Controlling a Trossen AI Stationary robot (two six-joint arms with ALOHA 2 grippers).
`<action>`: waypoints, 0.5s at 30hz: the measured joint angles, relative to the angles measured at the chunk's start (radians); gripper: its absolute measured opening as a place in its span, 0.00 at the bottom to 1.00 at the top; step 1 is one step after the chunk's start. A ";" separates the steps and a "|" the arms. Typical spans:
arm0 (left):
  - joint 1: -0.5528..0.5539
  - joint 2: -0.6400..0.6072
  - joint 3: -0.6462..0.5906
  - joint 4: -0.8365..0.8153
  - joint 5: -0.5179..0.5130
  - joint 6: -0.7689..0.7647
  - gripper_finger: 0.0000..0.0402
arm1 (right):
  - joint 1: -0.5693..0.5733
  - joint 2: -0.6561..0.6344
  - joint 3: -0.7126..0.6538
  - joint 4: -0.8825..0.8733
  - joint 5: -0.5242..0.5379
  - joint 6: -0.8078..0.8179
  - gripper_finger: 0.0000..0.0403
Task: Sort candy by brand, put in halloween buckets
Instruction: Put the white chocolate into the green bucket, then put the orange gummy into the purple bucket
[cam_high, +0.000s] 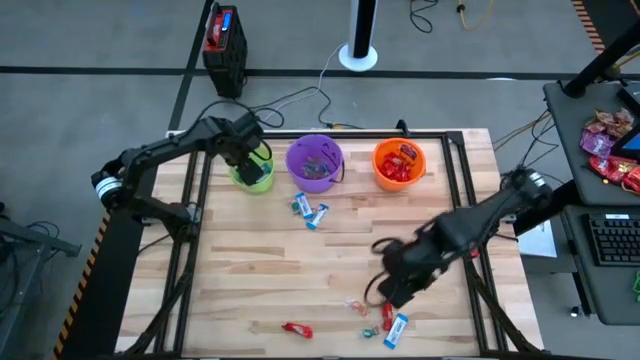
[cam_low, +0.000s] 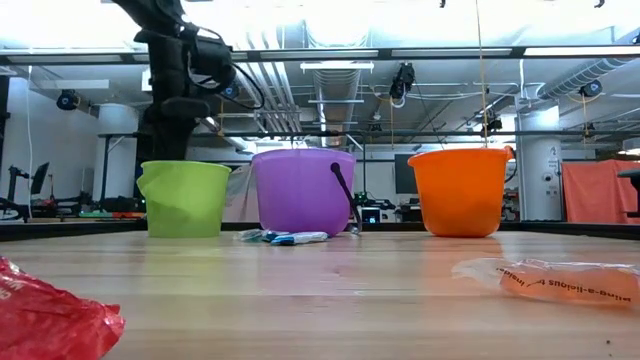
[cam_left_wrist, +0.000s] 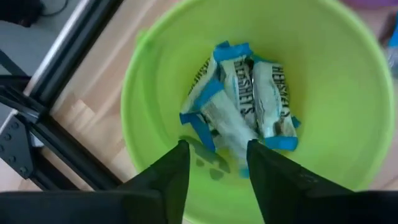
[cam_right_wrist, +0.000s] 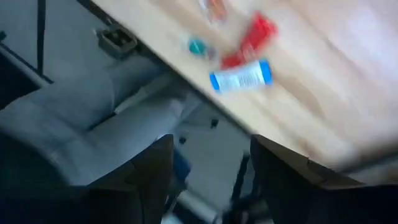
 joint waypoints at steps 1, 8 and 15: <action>0.000 -0.002 0.005 0.002 0.000 0.003 0.37 | 0.007 0.030 0.000 0.022 0.037 -0.042 0.51; -0.007 -0.044 0.120 -0.049 0.045 0.015 0.43 | 0.007 0.282 0.000 0.045 0.337 -0.624 0.51; -0.088 -0.148 0.306 -0.095 0.306 -0.091 0.43 | 0.015 0.487 -0.003 0.258 0.286 -0.906 0.51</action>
